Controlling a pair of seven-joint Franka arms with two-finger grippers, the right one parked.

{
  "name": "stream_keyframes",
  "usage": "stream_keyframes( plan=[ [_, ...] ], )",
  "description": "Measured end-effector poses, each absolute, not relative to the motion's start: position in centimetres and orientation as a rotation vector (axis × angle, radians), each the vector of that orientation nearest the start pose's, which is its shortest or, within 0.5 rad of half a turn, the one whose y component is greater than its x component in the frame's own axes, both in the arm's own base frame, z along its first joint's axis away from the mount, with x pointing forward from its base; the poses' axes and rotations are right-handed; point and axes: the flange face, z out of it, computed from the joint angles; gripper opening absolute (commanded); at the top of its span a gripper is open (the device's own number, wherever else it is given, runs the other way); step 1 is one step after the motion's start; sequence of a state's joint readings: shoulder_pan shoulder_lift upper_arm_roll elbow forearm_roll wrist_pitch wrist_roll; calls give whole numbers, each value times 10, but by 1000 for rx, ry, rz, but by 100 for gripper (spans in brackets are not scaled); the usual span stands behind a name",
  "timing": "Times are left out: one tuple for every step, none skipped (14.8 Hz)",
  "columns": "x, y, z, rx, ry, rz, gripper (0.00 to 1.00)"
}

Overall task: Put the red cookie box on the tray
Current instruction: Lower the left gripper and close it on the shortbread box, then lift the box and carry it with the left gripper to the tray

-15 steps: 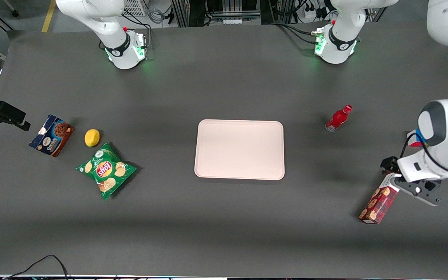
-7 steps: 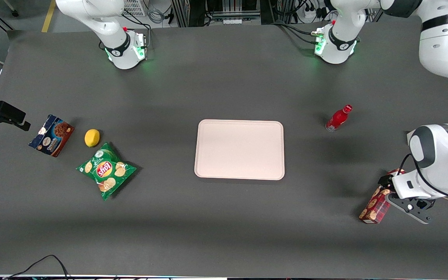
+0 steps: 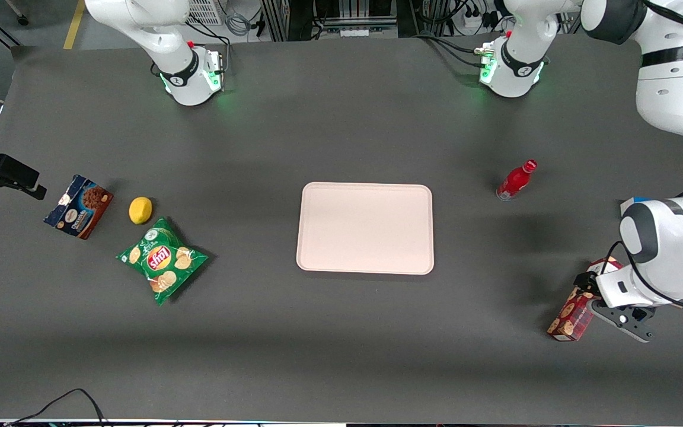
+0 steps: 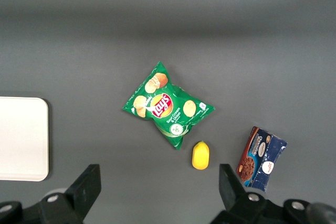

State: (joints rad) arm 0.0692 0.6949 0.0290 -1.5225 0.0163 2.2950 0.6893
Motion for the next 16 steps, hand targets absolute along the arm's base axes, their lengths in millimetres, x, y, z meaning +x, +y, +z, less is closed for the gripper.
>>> stream_keyframes(
  plan=[
    [714,67,255,-2949,919,-93,100],
    [714,67,252,-2949,916,-103,100],
    [713,67,247,-2944,914,-123,100],
    [711,67,242,-2939,912,-144,100],
    [709,67,236,-2935,911,-154,100],
    [707,67,231,-2935,911,-157,100],
    [706,67,227,-2936,912,-152,100],
    [705,66,224,-2937,912,-147,100],
    [704,66,222,-2939,913,-142,99],
    [703,66,222,-2939,913,-141,92],
    [703,66,222,-2939,913,-141,80],
    [703,66,222,-2939,913,-141,67],
    [703,66,222,-2939,913,-141,56],
    [703,66,222,-2939,914,-141,43],
    [703,66,222,-2939,914,-141,34],
    [703,66,222,-2938,915,-141,28]
  ],
)
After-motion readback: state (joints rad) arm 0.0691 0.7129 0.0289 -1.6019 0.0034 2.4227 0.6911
